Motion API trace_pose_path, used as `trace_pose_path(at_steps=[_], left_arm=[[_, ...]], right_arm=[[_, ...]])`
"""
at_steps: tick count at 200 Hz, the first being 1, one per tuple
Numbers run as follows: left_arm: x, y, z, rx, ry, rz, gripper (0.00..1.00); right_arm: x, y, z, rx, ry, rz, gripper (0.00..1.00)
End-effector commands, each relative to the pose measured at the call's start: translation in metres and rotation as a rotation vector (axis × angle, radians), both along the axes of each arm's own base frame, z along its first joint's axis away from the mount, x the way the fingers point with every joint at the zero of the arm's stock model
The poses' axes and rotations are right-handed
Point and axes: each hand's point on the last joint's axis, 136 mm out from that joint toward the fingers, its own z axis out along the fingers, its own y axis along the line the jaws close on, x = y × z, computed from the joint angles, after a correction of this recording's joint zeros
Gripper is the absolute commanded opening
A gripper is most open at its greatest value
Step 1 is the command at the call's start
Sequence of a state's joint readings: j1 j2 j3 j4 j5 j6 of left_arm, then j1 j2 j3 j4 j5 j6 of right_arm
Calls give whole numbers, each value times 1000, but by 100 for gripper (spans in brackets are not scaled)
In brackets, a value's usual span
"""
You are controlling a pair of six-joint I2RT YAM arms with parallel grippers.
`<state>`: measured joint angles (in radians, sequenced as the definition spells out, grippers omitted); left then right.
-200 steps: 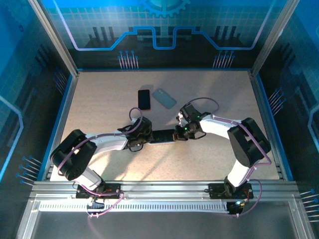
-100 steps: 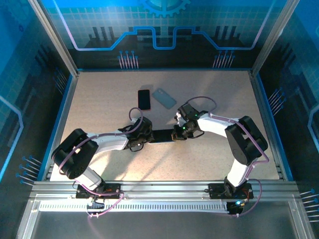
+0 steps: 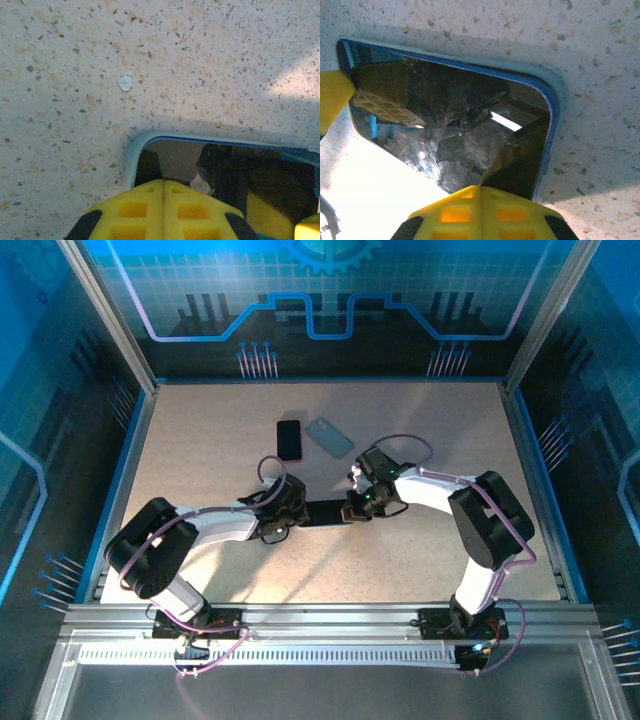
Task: Put the phone into the phone case
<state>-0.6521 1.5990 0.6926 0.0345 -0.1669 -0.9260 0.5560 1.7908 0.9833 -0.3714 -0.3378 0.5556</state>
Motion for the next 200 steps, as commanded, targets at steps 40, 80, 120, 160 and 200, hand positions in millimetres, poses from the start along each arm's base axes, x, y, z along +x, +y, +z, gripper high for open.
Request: trace_pose_path(at_steps=[40, 80, 120, 160, 200], left_arm=[[-40, 33, -50, 182, 195, -5, 0], [-38, 33, -49, 184, 181, -9, 0], [-38, 34, -48, 180, 175, -9, 0], [-37, 34, -46, 178, 169, -6, 0], [-37, 33, -46, 177, 170, -8, 0]], right_arm=[[-6, -17, 23, -100, -52, 37, 0], [5, -19, 40, -109, -98, 51, 0], [7, -18, 30, -112, -82, 57, 0], [6, -18, 24, -117, -64, 60, 0], [2, -20, 14, -137, -43, 64, 0]])
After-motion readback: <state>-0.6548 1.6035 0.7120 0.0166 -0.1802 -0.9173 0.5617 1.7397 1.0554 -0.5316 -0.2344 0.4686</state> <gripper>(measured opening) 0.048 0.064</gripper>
